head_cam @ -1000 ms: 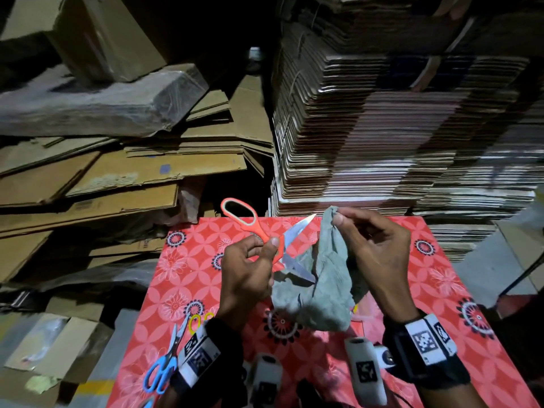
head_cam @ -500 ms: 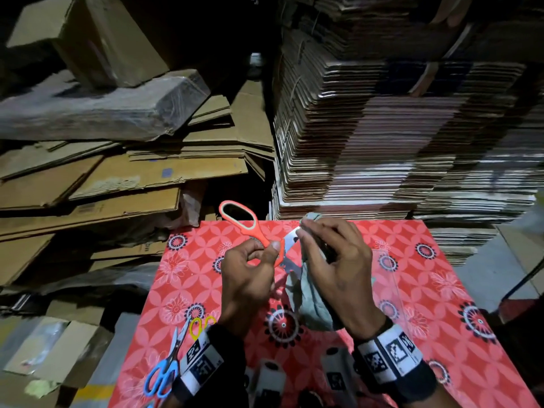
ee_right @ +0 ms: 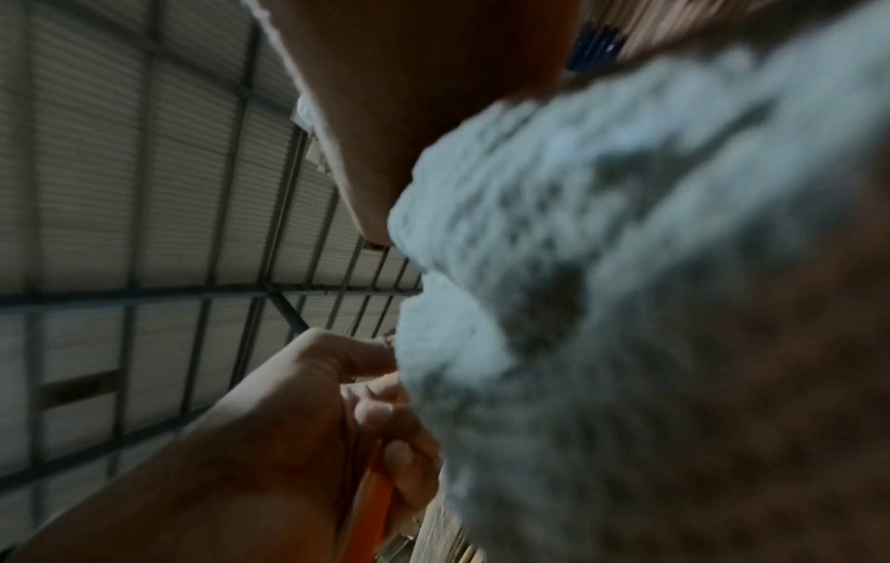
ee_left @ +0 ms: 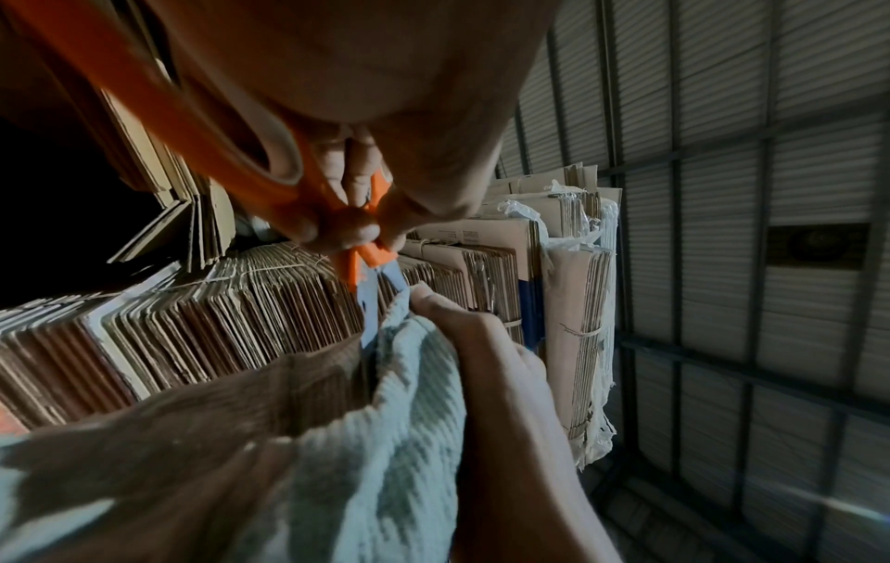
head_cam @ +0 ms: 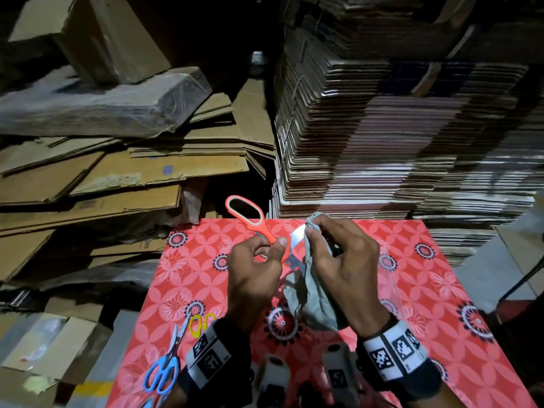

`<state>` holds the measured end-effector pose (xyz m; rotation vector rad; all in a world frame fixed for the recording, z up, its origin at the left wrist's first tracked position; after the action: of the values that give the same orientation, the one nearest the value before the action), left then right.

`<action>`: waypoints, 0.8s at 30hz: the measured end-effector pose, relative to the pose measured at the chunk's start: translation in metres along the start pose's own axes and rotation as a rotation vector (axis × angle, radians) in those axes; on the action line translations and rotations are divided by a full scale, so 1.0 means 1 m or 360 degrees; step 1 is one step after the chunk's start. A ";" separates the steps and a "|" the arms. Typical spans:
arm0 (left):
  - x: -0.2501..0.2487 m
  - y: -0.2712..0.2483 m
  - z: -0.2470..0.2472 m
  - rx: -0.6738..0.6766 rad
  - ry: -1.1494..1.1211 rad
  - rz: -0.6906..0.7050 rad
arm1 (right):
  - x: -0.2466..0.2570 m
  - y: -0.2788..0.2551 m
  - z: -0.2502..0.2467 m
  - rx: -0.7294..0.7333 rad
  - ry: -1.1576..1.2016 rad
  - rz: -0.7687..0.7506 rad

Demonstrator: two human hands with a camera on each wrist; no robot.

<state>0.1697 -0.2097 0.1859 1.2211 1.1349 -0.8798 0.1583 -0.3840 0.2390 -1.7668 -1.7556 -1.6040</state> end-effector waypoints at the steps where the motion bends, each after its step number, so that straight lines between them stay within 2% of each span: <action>1: -0.002 0.000 0.000 -0.0027 0.0036 0.0010 | 0.003 -0.002 0.002 0.0020 -0.0028 -0.0044; 7: 0.002 0.002 -0.002 -0.0064 0.0226 0.0133 | 0.010 -0.020 0.017 0.0293 -0.0016 -0.0180; 10: -0.005 -0.002 0.001 -0.0065 0.0204 0.0175 | 0.007 -0.015 0.011 0.0289 0.0022 -0.0159; 14: -0.010 0.004 0.006 -0.0026 0.0296 0.0259 | -0.001 0.002 -0.002 0.0122 0.0045 -0.0024; 17: -0.001 0.001 0.002 -0.0022 0.0366 0.0269 | -0.019 0.014 -0.008 0.0032 0.0118 0.0175; 20: 0.005 -0.002 -0.001 -0.0037 0.0367 0.0205 | -0.035 0.020 -0.007 0.0135 0.0255 0.0400; 24: 0.000 -0.002 -0.006 -0.0095 0.0303 0.0212 | -0.033 0.023 -0.014 0.0197 0.0396 0.0376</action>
<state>0.1671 -0.2039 0.1858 1.3362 1.2067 -0.6351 0.1785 -0.4208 0.2324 -1.5736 -1.4422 -1.5079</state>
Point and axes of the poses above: each hand's wrist, its own y-axis towards the middle knuckle, its own z-axis out of the palm, x = y × z, the point moved 7 cm from there along y, towards the middle knuckle, and after that the axes turned 10 degrees about z, right-handed, at the moved point
